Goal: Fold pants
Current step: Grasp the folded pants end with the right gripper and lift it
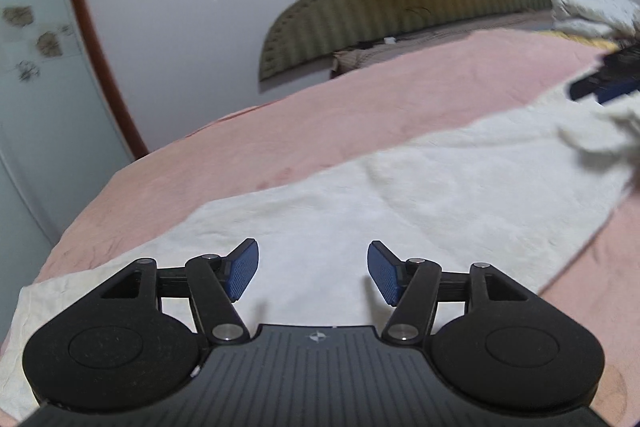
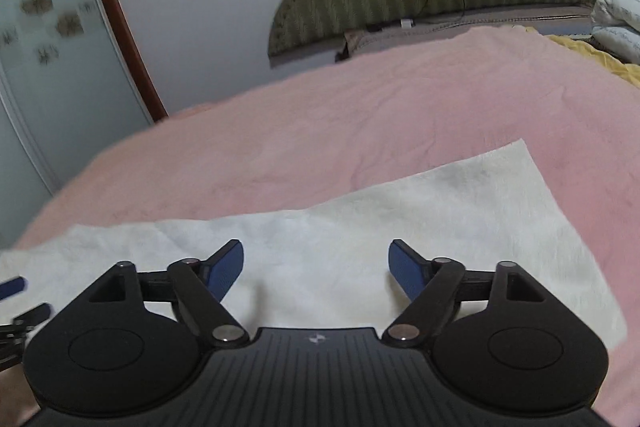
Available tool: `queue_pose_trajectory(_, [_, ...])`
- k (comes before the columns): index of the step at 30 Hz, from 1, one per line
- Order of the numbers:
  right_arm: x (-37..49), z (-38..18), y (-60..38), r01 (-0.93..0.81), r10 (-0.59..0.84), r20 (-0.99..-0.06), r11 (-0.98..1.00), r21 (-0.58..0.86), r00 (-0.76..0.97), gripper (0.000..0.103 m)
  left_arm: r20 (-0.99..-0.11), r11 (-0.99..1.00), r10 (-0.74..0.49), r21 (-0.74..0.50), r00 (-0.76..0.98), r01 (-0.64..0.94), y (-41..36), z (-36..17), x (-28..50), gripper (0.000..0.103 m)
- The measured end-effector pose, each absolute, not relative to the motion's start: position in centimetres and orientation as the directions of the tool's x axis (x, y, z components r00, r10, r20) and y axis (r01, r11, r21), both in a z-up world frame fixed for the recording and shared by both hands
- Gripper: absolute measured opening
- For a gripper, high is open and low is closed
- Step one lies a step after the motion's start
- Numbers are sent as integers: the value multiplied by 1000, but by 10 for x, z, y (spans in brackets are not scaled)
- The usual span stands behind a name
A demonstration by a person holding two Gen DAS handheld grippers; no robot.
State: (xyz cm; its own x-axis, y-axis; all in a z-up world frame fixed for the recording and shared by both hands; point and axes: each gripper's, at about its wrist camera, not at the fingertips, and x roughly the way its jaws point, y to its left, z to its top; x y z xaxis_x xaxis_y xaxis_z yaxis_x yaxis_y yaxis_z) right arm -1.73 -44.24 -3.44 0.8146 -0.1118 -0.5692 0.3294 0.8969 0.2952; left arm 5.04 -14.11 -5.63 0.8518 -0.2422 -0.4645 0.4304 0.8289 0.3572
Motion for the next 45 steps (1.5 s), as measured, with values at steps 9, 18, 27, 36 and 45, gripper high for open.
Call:
queue_pose_trajectory(9, [7, -33, -491, 420, -184, -629, 873, 249, 756, 81, -483, 818, -254, 355, 838, 453, -155, -67, 41, 71])
queue_pose_trajectory(18, [-40, -25, -445, 400, -202, -525, 868, 296, 827, 95, -486, 804, -244, 384, 840, 455, -158, -77, 35, 72])
queue_pose_trajectory(27, [-71, -40, -400, 521, -389, -596, 851, 58, 702, 98, -471, 795, -237, 408, 850, 448, -159, -84, 34, 85])
queue_pose_trajectory(36, [-137, -39, -390, 519, -253, -577, 776, 358, 777, 99, -527, 851, -247, 284, 813, 442, -145, -81, 53, 98])
queue_pose_trajectory(45, [-139, -64, -420, 478, -196, -502, 703, 527, 842, 100, -538, 862, -244, 261, 807, 434, -143, -81, 56, 101])
